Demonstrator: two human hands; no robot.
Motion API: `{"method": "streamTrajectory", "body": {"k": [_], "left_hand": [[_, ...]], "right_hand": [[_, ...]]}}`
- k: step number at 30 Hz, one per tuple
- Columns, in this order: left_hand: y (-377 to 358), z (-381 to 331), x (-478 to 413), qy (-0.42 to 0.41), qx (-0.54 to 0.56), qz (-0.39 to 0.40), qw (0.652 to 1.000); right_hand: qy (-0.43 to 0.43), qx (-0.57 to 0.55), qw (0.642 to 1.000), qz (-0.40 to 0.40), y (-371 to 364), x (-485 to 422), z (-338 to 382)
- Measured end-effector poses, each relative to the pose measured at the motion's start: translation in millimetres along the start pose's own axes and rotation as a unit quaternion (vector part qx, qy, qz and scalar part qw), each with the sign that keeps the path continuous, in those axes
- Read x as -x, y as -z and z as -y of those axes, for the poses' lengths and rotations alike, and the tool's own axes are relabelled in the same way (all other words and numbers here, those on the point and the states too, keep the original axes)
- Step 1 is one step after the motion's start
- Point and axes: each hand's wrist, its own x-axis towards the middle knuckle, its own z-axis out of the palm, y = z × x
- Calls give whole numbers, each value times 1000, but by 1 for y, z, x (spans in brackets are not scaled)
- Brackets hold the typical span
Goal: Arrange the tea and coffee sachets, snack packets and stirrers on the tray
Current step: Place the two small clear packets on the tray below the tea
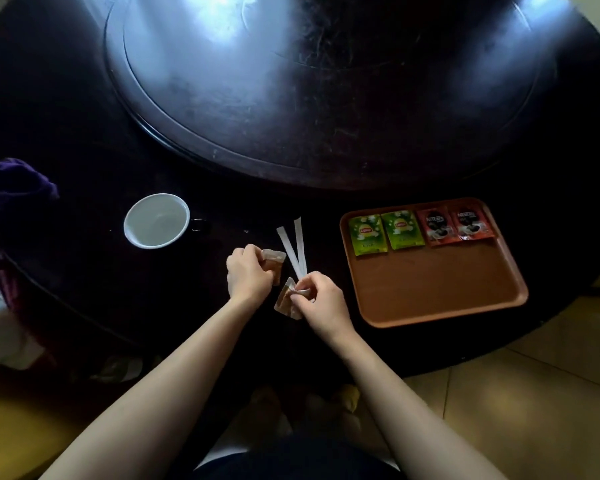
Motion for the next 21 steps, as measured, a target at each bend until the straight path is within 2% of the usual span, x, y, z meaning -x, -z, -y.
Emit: {"method": "streamTrajectory", "body": {"k": [3, 5, 6, 9, 11, 12, 21], "left_hand": [[1, -1, 6, -11, 65, 26, 997], [7, 0, 12, 14, 147, 61, 987], [11, 0, 15, 34, 217, 91, 971], [22, -2, 29, 67, 420, 215, 879], [25, -5, 37, 67, 480, 262, 835], [24, -6, 41, 63, 489, 270, 827], [-7, -37, 63, 95, 482, 234, 839]], "right_hand": [[-8, -70, 997, -20, 11, -2, 2], [-12, -100, 995, -20, 18, -4, 5], [-13, -113, 993, -17, 21, -5, 7], [-28, -153, 988, -2, 27, -8, 10], [-39, -170, 985, -4, 31, -8, 11], [-44, -176, 983, -10, 33, -7, 11], [-137, -300, 941, -76, 60, 4, -16]]}}
